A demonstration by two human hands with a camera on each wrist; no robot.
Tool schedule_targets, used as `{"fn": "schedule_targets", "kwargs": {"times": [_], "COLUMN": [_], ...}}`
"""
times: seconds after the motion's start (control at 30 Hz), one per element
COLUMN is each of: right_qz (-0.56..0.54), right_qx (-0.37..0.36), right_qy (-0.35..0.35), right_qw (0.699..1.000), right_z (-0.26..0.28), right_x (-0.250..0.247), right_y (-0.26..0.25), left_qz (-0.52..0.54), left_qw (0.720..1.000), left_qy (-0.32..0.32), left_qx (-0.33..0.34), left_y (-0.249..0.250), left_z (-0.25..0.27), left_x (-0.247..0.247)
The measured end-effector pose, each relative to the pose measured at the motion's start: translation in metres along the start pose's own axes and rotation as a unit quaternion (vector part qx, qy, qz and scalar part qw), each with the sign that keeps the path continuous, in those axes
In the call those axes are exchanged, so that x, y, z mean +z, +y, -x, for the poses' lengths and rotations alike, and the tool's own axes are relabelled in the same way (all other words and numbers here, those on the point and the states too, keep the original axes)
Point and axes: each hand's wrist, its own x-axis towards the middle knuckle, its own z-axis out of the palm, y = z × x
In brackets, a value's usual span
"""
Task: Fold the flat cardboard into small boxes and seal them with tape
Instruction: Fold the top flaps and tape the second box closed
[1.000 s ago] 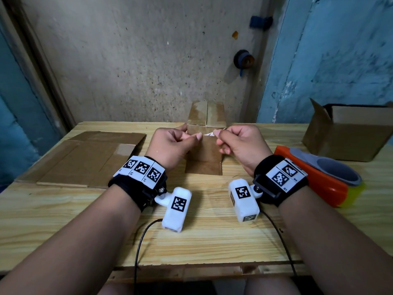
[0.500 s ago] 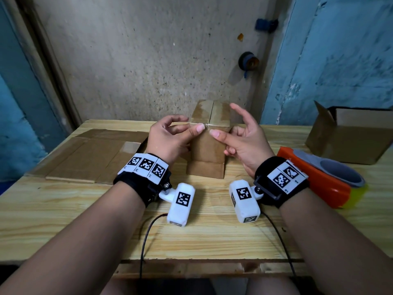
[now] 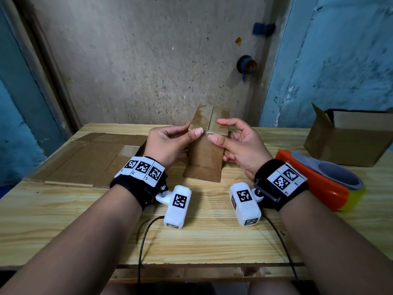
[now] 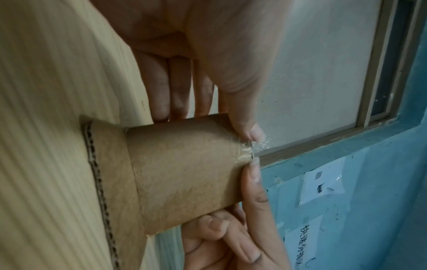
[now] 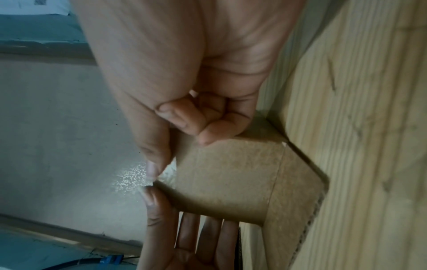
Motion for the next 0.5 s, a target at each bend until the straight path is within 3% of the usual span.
{"fn": "schedule_targets", "kwargs": {"times": [0.23, 0.5], "right_qz": [0.04, 0.099], "right_qx": [-0.015, -0.071], "right_qy": [-0.047, 0.018], "right_qw": [0.998, 0.992], "right_z": [-0.001, 0.002], "right_x": [-0.008, -0.002], "right_y": [0.005, -0.001], "left_qz": [-0.01, -0.055], "left_qw": [0.999, 0.994], "left_qy": [-0.035, 0.011], "left_qx": [0.016, 0.092], "left_y": [0.001, 0.007], "left_z": [-0.002, 0.007], "left_x": [-0.009, 0.0]}}
